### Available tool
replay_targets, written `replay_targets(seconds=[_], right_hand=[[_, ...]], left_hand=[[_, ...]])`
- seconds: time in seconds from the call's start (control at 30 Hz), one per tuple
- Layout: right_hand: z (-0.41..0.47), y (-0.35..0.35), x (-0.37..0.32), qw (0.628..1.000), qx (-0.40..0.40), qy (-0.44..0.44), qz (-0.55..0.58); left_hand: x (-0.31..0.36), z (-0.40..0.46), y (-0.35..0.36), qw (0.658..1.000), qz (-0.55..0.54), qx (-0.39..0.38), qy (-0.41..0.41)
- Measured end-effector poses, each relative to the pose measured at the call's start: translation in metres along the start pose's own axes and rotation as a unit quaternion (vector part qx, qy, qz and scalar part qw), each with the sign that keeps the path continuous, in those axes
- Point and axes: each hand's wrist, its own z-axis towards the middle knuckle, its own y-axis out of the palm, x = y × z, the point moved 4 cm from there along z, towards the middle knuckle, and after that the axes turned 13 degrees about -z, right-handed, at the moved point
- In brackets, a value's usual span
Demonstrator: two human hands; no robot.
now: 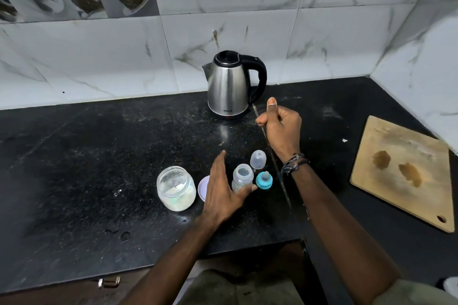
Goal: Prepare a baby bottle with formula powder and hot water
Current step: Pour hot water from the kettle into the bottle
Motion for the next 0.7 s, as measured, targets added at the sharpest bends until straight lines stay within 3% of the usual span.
replay_targets(seconds=[0.2, 0.53, 0.7], right_hand=[[0.025, 0.015, 0.023, 0.997, -0.033, 0.05, 0.05], [0.068, 0.05, 0.038, 0.992, -0.04, 0.082, 0.092], [0.117, 0.059, 0.03, 0.996, 0.001, 0.064, 0.062]], left_hand=[[-0.021, 0.002, 0.019, 0.998, -0.032, -0.019, -0.058], [-0.022, 0.006, 0.026, 0.996, -0.081, 0.029, -0.028], [-0.013, 0.02, 0.018, 0.992, -0.103, 0.068, -0.017]])
